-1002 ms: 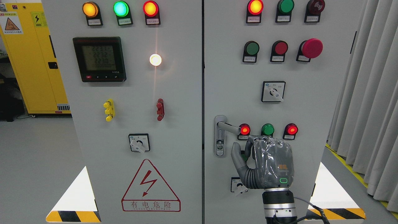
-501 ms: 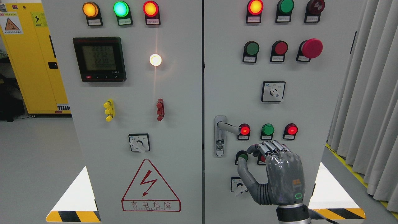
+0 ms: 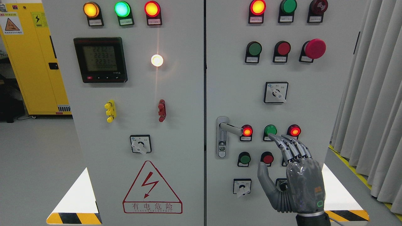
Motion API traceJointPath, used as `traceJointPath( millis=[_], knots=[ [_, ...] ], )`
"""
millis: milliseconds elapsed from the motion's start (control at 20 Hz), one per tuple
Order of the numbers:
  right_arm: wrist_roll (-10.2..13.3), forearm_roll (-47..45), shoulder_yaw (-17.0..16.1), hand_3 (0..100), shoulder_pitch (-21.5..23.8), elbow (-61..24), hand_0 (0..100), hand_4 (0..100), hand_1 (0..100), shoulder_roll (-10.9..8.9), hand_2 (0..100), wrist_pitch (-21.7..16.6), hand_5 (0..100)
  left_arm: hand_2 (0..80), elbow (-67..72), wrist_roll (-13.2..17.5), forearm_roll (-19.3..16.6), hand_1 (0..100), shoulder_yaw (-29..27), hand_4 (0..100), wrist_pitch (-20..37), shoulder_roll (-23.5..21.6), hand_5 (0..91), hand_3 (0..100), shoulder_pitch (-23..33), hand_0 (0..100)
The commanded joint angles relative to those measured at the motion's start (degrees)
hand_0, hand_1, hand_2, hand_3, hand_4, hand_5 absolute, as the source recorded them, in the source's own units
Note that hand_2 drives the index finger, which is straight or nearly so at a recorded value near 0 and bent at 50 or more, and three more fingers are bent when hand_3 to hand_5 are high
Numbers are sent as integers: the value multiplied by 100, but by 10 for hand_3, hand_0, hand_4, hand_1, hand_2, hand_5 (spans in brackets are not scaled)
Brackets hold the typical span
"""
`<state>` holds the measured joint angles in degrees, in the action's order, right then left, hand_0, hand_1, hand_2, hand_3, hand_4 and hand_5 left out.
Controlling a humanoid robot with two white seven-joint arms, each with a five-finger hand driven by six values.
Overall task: Release door handle
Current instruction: 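Open the right hand fingers and pull away from the handle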
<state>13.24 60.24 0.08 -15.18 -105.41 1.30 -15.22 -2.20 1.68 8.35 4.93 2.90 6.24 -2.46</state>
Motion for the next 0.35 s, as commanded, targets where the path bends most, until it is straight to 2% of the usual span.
traceJointPath(
  millis=[0,301],
  knots=[
    [-41,-135,-192,0,24,-50,685,0,232,63,0,-16,0,0,0,-1,0,556,-1,0,0,0,0,0,0,120],
    [-59,-135,-157,0,24,-50,679,0,227,108,0,-175,0,0,0,-1,0,556,-1,0,0,0,0,0,0,120]
  ],
)
